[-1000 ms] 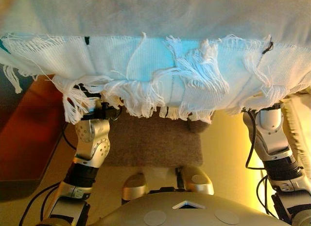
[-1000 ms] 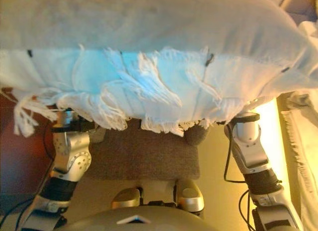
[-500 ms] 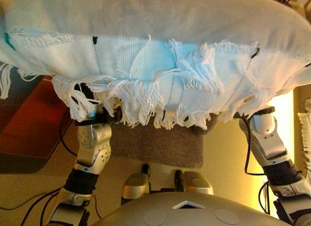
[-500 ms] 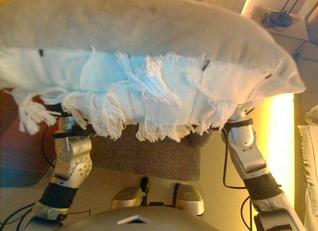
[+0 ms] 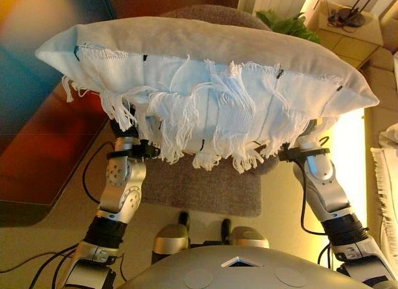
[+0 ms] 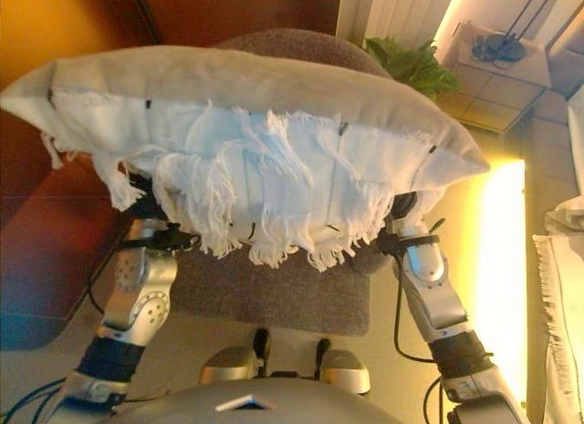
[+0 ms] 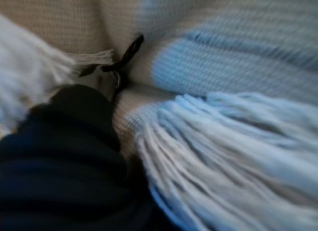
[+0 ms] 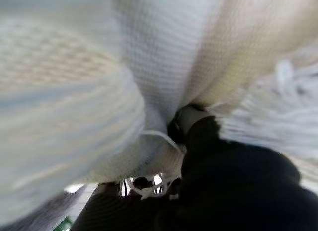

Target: Pick up the cushion and take it to the sofa

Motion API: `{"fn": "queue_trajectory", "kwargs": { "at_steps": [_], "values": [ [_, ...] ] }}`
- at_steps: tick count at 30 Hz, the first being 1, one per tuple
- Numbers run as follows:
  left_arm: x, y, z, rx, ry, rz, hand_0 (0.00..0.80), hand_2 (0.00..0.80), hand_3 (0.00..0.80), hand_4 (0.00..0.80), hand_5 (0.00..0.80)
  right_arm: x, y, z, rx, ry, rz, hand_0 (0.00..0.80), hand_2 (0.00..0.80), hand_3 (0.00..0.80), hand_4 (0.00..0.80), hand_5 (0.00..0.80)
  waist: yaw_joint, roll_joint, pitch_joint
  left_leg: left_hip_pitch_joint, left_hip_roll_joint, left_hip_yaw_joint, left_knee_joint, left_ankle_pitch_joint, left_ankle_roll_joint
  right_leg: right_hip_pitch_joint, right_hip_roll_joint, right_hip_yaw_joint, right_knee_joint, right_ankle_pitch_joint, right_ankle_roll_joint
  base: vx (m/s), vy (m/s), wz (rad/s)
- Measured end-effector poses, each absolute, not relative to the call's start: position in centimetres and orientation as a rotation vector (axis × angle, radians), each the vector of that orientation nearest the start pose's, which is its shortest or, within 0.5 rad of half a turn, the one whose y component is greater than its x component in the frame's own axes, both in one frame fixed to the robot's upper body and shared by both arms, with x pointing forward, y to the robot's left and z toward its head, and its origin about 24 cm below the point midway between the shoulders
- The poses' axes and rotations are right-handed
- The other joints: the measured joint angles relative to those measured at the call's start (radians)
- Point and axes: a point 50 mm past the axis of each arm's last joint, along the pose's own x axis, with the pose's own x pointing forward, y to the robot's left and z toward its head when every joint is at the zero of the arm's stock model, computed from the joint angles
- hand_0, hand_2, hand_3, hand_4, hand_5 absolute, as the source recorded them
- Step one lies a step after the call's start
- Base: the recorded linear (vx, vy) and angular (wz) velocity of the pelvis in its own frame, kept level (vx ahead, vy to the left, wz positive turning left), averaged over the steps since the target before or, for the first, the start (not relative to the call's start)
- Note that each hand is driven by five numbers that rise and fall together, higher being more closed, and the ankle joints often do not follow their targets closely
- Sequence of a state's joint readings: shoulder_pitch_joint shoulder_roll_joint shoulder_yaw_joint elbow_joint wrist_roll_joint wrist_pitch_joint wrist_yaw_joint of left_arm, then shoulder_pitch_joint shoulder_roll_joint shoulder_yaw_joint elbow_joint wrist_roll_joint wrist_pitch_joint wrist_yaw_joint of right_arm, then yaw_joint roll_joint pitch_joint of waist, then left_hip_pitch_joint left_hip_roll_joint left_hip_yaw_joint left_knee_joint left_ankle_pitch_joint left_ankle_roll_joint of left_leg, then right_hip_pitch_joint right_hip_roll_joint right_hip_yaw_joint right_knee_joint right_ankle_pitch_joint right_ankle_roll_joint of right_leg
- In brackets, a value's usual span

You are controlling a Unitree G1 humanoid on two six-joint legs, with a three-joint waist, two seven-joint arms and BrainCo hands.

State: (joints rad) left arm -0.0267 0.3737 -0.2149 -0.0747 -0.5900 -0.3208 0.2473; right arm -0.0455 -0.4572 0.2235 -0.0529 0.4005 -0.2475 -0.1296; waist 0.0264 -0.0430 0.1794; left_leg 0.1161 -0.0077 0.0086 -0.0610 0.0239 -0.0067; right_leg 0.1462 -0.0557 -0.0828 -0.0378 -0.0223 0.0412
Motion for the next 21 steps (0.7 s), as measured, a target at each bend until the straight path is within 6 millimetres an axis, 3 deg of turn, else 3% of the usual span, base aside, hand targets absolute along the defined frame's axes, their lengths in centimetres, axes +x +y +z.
{"fn": "queue_trajectory", "kwargs": {
  "at_steps": [5,11,16,21],
  "values": [
    [25.4,18.3,6.1,-0.226,-0.13,0.068,0.8,0.8,0.8,0.8,0.8,25.7,-18.0,5.2,0.016,-0.088,0.097,0.8,0.8,0.8,0.8,0.8,0.016,-0.006,-0.006,0.019,0.001,0.012,-0.008,0.001,-0.001,0.029,0.0,-0.009,-0.039,0.021,0.0,0.127,-0.033,-0.07],
    [25.1,18.2,1.0,-0.181,0.137,0.122,0.8,0.8,0.8,0.8,0.8,25.7,-17.9,0.1,0.002,0.171,0.074,0.8,0.8,0.8,0.8,0.8,0.017,-0.006,-0.014,0.056,0.0,0.013,-0.026,0.005,-0.001,0.064,0.0,-0.011,-0.052,0.027,0.0,0.15,-0.052,0.0],
    [24.8,18.5,-2.7,-0.125,0.316,0.191,0.8,0.8,0.8,0.8,0.8,25.7,-17.4,-2.8,0.031,0.328,0.082,0.8,0.8,0.8,0.8,0.8,0.016,-0.008,-0.026,0.076,0.001,0.014,-0.026,0.005,-0.001,0.083,0.0,-0.013,-0.052,0.027,0.0,0.159,-0.036,0.0],
    [24.5,18.5,-4.9,-0.086,0.449,0.216,0.8,0.8,0.8,0.8,0.8,25.6,-17.6,-4.9,0.016,0.475,0.102,0.8,0.8,0.8,0.8,0.8,0.018,-0.01,-0.051,0.1,0.001,0.012,-0.027,0.005,-0.002,0.108,0.0,-0.02,-0.052,0.027,0.0,0.131,-0.015,0.02]
  ]
}}
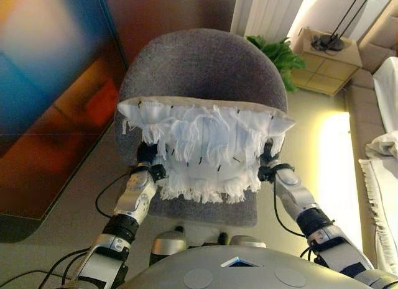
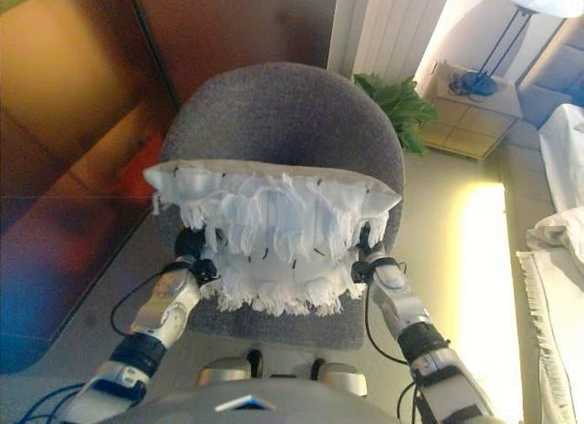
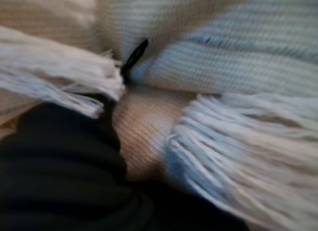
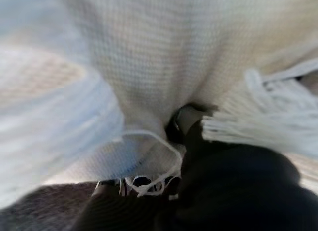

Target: Pick up the cushion and take it to the sofa

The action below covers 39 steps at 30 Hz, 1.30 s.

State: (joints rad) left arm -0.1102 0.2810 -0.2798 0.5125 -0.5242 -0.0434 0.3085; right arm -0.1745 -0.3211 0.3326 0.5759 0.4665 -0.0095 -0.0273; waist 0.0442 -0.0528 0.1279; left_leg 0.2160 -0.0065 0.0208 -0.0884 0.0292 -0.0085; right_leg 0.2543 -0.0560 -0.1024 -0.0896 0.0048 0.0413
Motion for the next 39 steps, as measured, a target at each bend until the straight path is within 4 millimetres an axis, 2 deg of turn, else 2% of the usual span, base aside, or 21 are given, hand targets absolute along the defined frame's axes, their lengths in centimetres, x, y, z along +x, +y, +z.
{"fn": "queue_trajectory", "kwargs": {
  "at_steps": [3,8,14,20,21,22,23,24,28,31,34,37,39],
  "values": [
    [24.1,18.5,-5.9,-0.067,0.513,0.22,0.8,0.8,0.8,0.8,0.8,25.4,-17.6,-5.9,0.009,0.54,0.106,0.8,0.8,0.8,0.8,0.8,-0.001,-0.004,-0.029,0.001,-0.001,-0.008,0.0,0.001,0.0,0.005,-0.001,-0.007,0.0,0.0,0.0,0.15,0.002,0.07],
    [23.7,18.7,-7.0,-0.038,0.589,0.227,0.8,0.8,0.8,0.8,0.8,24.6,-17.5,-7.5,0.015,0.64,0.111,0.8,0.8,0.8,0.8,0.8,0.001,-0.009,-0.036,0.035,-0.001,-0.022,-0.004,0.001,-0.002,0.046,0.0,-0.02,0.0,-0.001,0.0,0.177,0.0,0.08],
    [24.1,18.8,-7.7,0.002,0.656,0.233,0.8,0.8,0.8,0.8,0.8,25.5,-17.6,-8.3,-0.015,0.744,0.112,0.8,0.8,0.8,0.8,0.8,0.004,-0.013,-0.038,0.039,-0.001,-0.026,-0.004,0.01,-0.004,0.058,-0.001,-0.024,0.001,0.002,0.001,0.159,0.021,0.03],
    [25.2,18.4,-7.5,0.041,0.656,0.225,0.8,0.8,0.8,0.8,0.8,26.3,-17.9,-8.5,-0.032,0.784,0.083,0.8,0.8,0.8,0.8,0.8,0.002,-0.017,-0.037,0.066,-0.003,-0.032,-0.004,0.014,-0.001,0.087,-0.001,-0.03,0.001,0.008,0.001,0.166,0.006,0.03],
    [25.3,18.5,-7.4,0.051,0.655,0.222,0.574,0.574,0.574,0.574,0.574,26.2,-17.9,-8.5,-0.032,0.789,0.08,0.8,0.8,0.8,0.8,0.8,0.002,-0.019,-0.037,0.071,-0.002,-0.033,-0.004,0.014,-0.002,0.092,-0.001,-0.031,0.001,0.008,0.0,0.187,0.02,0.03],
    [25.4,18.5,-7.5,0.055,0.661,0.218,0.0,0.0,0.0,0.0,0.0,26.1,-17.9,-8.6,-0.033,0.793,0.077,0.8,0.8,0.8,0.8,0.8,0.002,-0.02,-0.038,0.073,-0.002,-0.033,-0.005,0.012,-0.003,0.094,-0.001,-0.032,0.001,0.006,0.0,0.185,0.031,0.02],
    [25.4,18.6,-7.7,0.058,0.679,0.211,0.0,0.0,0.0,0.0,0.0,26.0,-18.0,-8.8,-0.036,0.801,0.064,0.339,0.339,0.339,0.339,0.339,0.002,-0.02,-0.038,0.074,-0.002,-0.033,-0.004,0.012,-0.005,0.096,-0.001,-0.032,0.001,0.006,0.0,0.198,0.043,0.01],
    [25.2,18.7,-8.0,0.062,0.704,0.208,0.0,0.0,0.0,0.0,0.0,25.7,-18.2,-9.0,-0.043,0.819,0.044,0.0,0.0,0.0,0.0,0.0,0.001,-0.02,-0.038,0.081,-0.002,-0.033,-0.005,0.012,-0.005,0.102,-0.002,-0.032,0.001,0.007,0.0,0.185,0.048,0.0],
    [23.7,19.8,-9.6,0.084,0.8,0.243,0.0,0.0,0.0,0.0,0.0,24.4,-19.7,-10.1,-0.043,0.888,-0.031,0.0,0.0,0.0,0.0,0.0,-0.003,-0.023,-0.037,0.11,-0.002,-0.032,-0.005,0.01,-0.005,0.13,-0.003,-0.032,0.001,-0.001,0.005,0.176,0.058,-0.01],
    [22.9,21.1,-10.1,0.098,0.822,0.272,0.0,0.0,0.0,0.0,0.0,23.7,-22.2,-10.0,-0.04,0.889,-0.117,0.0,0.0,0.0,0.0,0.0,-0.003,-0.019,-0.035,0.126,-0.004,-0.03,-0.006,0.008,0.0,0.144,-0.005,-0.032,0.001,-0.002,0.006,0.102,0.052,0.0],
    [23.0,23.7,-9.2,0.096,0.76,0.322,0.0,0.0,0.0,0.0,0.0,23.2,-26.8,-8.8,-0.057,0.849,-0.235,0.0,0.0,0.0,0.0,0.0,-0.004,-0.012,-0.031,0.137,-0.006,-0.029,-0.006,0.007,0.0,0.154,-0.009,-0.035,0.0,-0.003,0.008,0.035,0.035,0.01],
    [22.7,27.6,-7.9,0.12,0.711,0.394,0.0,0.0,0.0,0.0,0.0,22.8,-32.4,-6.2,-0.087,0.785,-0.362,0.0,0.0,0.0,0.0,0.0,-0.007,-0.001,-0.027,0.136,-0.008,-0.025,-0.006,0.008,0.001,0.153,-0.011,-0.038,0.001,-0.002,0.01,-0.081,0.046,-0.01],
    [21.9,30.6,-6.9,0.136,0.678,0.447,0.0,0.0,0.0,0.0,0.0,22.5,-36.4,-3.2,-0.124,0.705,-0.446,0.0,0.0,0.0,0.0,0.0,-0.011,0.015,-0.018,0.125,-0.011,-0.023,-0.006,0.01,0.004,0.14,-0.015,-0.038,0.001,-0.001,0.012,-0.126,0.095,-0.03]
  ]
}}
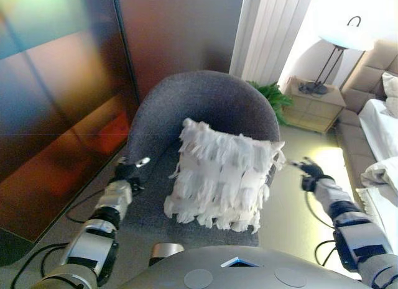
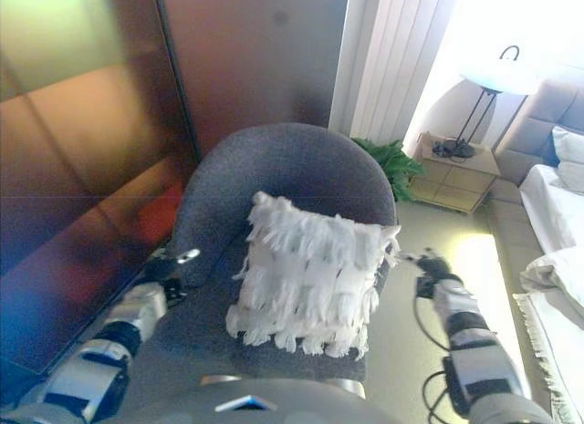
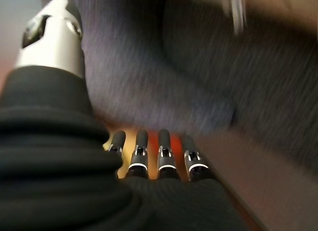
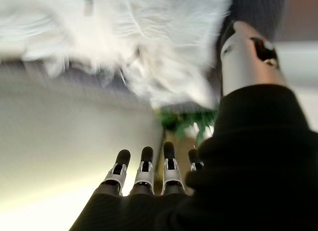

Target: Pick up the cushion and take it to the sofa

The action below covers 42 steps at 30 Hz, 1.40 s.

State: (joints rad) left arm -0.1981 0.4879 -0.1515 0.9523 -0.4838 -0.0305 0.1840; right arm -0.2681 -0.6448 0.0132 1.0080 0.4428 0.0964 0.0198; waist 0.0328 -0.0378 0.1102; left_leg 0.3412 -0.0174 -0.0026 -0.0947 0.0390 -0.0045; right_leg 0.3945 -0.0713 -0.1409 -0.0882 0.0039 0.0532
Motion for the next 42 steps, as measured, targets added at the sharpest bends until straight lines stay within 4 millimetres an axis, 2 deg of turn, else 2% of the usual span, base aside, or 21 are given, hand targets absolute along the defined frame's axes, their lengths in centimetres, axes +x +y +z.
{"fn": "queue_trajectory", "kwargs": {
  "at_steps": [1,3,6,11,13,16,18,20,24,27,30,34,37,40,42],
  "values": [
    [21.4,31.7,-6.4,0.133,0.659,0.464,0.0,0.0,0.0,0.0,0.0,22.2,-38.1,-1.7,-0.137,0.67,-0.486,0.0,0.0,0.0,0.0,0.0,-0.017,0.007,0.005,-0.009,-0.002,0.0,0.0,0.002,0.003,-0.01,-0.002,0.0,0.001,0.003,0.004,-0.081,0.083,0.02],
    [20.1,33.6,-5.9,0.164,0.652,0.496,0.0,0.0,0.0,0.0,0.0,21.5,-41.1,0.9,-0.176,0.627,-0.562,0.0,0.0,0.0,0.0,0.0,-0.02,0.021,0.017,-0.021,-0.009,-0.001,0.0,0.007,0.006,-0.019,-0.008,-0.001,0.001,0.008,0.01,-0.052,0.058,0.02],
    [19.3,34.8,-5.3,0.155,0.618,0.541,0.0,0.0,0.0,0.0,0.0,19.9,-43.8,2.8,-0.198,0.608,-0.646,0.0,0.0,0.0,0.0,0.0,-0.022,0.04,0.048,-0.022,-0.017,-0.002,0.0,0.011,0.006,-0.02,-0.015,-0.003,0.001,0.011,0.015,-0.036,0.031,0.02],
    [16.6,36.7,-5.1,0.138,0.607,0.638,0.0,0.0,0.0,0.0,0.0,16.3,-45.7,3.1,-0.167,0.599,-0.766,0.0,0.0,0.0,0.0,0.0,-0.021,0.054,0.094,-0.022,-0.019,-0.004,0.0,0.011,0.007,-0.018,-0.018,-0.007,0.001,0.011,0.017,-0.083,0.023,0.02],
    [14.5,37.6,-5.4,0.134,0.627,0.688,0.0,0.0,0.0,0.0,0.0,14.4,-46.5,3.2,-0.174,0.603,-0.831,0.0,0.0,0.0,0.0,0.0,-0.021,0.061,0.108,-0.024,-0.021,-0.004,0.0,0.011,0.007,-0.02,-0.02,-0.008,0.001,0.01,0.018,-0.143,0.037,0.01],
    [10.2,38.5,-6.2,0.134,0.685,0.767,0.0,0.0,0.0,0.0,0.0,11.2,-47.4,3.8,-0.21,0.595,-0.913,0.0,0.0,0.0,0.0,0.0,-0.026,0.068,0.118,-0.048,-0.023,-0.001,0.001,0.008,0.012,-0.042,-0.024,-0.013,0.001,0.008,0.018,-0.162,0.012,0.05],
    [7.9,38.6,-6.8,0.121,0.732,0.814,0.0,0.0,0.0,0.0,0.0,9.2,-47.8,4.0,-0.216,0.6,-0.971,0.0,0.0,0.0,0.0,0.0,-0.028,0.066,0.118,-0.063,-0.023,0.001,0.002,0.011,0.008,-0.051,-0.027,-0.024,0.0,0.01,0.021,-0.184,-0.02,0.14],
    [5.2,38.4,-7.8,0.116,0.812,0.855,0.0,0.0,0.0,0.0,0.0,7.5,-47.5,3.2,-0.216,0.624,-1.003,0.0,0.0,0.0,0.0,0.0,-0.04,0.058,0.118,-0.071,-0.023,0.002,0.002,0.011,0.008,-0.055,-0.028,-0.035,0.001,0.006,0.022,-0.189,-0.032,0.14],
    [1.5,36.0,-10.6,0.027,0.98,0.903,0.0,0.0,0.0,0.0,0.0,5.0,-45.3,-0.6,-0.148,0.709,-1.028,0.0,0.0,0.0,0.0,0.0,-0.04,0.046,0.117,-0.093,-0.023,0.001,0.004,0.011,0.008,-0.083,-0.029,-0.036,0.015,-0.004,0.023,-0.205,-0.056,0.03],
    [-1.0,33.3,-12.7,0.0,1.157,0.856,0.0,0.0,0.0,0.0,0.0,2.0,-42.1,-5.4,-0.077,0.898,-1.007,0.0,0.0,0.0,0.0,0.0,-0.041,0.028,0.109,-0.099,-0.022,0.001,0.003,0.011,0.007,-0.086,-0.028,-0.04,0.017,-0.008,0.023,-0.203,-0.097,0.04],
    [-2.8,31.7,-13.8,-0.031,1.291,0.837,0.0,0.0,0.0,0.0,0.0,-1.8,-37.2,-10.5,0.023,1.148,-0.945,0.0,0.0,0.0,0.0,0.0,-0.039,0.0,0.09,-0.105,-0.017,0.001,0.003,0.01,0.005,-0.091,-0.023,-0.043,0.016,-0.013,0.02,-0.162,-0.099,0.03],
    [-4.9,29.4,-14.9,-0.028,1.461,0.782,0.0,0.0,0.0,0.0,0.0,-4.9,-29.7,-14.7,0.117,1.368,-0.793,0.0,0.0,0.0,0.0,0.0,-0.041,-0.019,0.061,-0.109,-0.007,0.004,0.002,0.006,0.001,-0.101,-0.016,-0.038,0.016,-0.017,0.014,-0.15,-0.084,-0.07],
    [-4.9,26.9,-15.9,-0.011,1.545,0.657,0.0,0.0,0.0,0.0,0.0,-5.6,-25.8,-16.0,0.134,1.47,-0.636,0.0,0.0,0.0,0.0,0.0,-0.04,-0.018,0.037,-0.111,0.0,0.026,0.001,0.001,0.003,-0.118,-0.016,-0.035,0.026,-0.021,0.007,-0.145,-0.043,-0.2],
    [-3.6,24.7,-16.7,-0.011,1.599,0.533,0.0,0.0,0.0,0.0,0.0,-4.8,-22.2,-17.1,0.118,1.545,-0.393,0.0,0.0,0.0,0.0,0.0,-0.042,-0.016,0.01,-0.121,0.006,0.034,0.001,0.001,0.002,-0.137,-0.015,-0.034,0.033,-0.021,0.006,-0.131,-0.011,-0.13],
    [-2.4,23.9,-17.0,-0.005,1.605,0.452,0.0,0.0,0.0,0.0,0.0,-4.1,-20.6,-17.5,0.13,1.558,-0.327,0.0,0.0,0.0,0.0,0.0,-0.043,-0.014,-0.012,-0.127,0.008,0.043,0.001,0.001,0.002,-0.145,-0.014,-0.034,0.033,-0.02,0.004,-0.107,0.004,-0.11]
  ]
}}
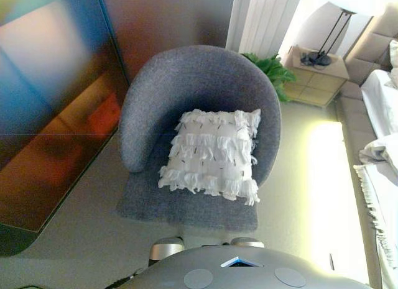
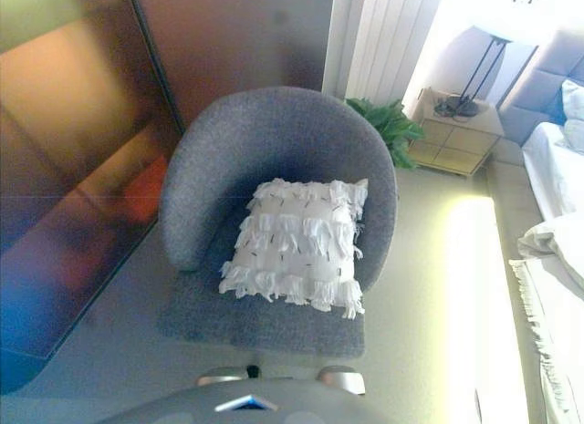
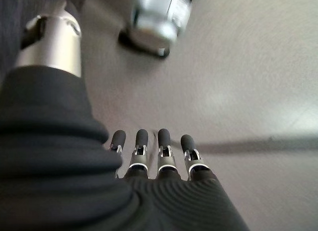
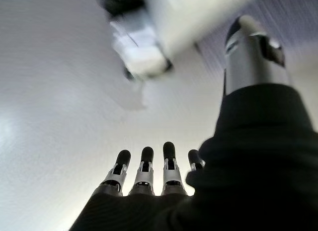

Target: Pick up the cushion and take it to the sofa

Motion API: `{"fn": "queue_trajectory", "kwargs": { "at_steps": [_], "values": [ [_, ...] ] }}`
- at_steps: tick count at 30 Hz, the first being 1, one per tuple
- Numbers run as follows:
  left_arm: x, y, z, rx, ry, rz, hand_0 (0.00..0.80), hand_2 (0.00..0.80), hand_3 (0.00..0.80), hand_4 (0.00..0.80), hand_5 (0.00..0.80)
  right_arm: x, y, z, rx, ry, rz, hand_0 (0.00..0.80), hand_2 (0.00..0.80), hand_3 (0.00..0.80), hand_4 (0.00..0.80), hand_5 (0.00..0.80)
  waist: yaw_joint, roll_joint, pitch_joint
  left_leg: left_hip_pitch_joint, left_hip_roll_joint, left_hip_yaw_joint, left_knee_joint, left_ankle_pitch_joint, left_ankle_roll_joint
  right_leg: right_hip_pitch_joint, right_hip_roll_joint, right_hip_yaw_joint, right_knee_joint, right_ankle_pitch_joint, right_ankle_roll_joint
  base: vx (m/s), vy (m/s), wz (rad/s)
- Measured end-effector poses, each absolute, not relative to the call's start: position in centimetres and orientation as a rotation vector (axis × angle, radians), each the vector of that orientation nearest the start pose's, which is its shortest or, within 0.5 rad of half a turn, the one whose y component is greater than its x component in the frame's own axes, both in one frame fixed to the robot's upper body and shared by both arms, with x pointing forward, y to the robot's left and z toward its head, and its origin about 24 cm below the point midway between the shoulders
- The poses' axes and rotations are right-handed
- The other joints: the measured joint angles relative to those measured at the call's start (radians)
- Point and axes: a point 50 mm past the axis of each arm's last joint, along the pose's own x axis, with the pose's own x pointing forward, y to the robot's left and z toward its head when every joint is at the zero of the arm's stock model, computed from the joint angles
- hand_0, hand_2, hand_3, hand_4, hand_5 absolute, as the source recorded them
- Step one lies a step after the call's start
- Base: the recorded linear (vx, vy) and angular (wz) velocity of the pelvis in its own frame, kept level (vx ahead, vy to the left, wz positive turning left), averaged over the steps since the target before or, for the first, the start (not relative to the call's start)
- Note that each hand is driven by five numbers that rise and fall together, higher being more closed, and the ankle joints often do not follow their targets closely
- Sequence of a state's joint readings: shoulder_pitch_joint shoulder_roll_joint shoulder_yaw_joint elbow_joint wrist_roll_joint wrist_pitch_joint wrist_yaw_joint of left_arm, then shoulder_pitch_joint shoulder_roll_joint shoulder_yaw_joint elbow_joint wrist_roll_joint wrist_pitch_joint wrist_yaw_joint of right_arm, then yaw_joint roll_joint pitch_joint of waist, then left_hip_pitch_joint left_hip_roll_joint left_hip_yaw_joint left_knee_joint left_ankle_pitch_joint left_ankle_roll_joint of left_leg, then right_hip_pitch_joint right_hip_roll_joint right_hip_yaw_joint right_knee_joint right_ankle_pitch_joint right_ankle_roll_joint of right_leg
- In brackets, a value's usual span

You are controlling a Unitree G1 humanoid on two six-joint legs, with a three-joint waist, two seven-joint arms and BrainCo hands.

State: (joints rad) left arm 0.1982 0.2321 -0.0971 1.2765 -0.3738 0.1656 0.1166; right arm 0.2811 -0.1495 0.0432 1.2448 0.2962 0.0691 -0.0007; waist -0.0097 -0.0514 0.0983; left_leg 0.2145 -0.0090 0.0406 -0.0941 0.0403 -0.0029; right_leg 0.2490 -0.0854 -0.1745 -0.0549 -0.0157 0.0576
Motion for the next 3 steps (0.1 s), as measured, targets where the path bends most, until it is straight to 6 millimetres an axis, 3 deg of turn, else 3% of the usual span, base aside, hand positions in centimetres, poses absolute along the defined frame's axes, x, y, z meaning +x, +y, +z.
{"fn": "queue_trajectory", "kwargs": {
  "at_steps": [3],
  "values": [
    [-1.31,23.91,-17.05,0.039,1.61,0.384,0.0,0.0,0.0,0.0,0.0,-3.39,-21.0,-17.48,0.063,1.569,-0.262,0.0,0.0,0.0,0.0,0.0,0.0,0.002,-0.021,-0.001,0.004,0.011,-0.001,-0.002,-0.002,-0.006,0.0,0.001,-0.001,0.003,-0.001,-0.06,0.006,-0.12]
  ]
}}
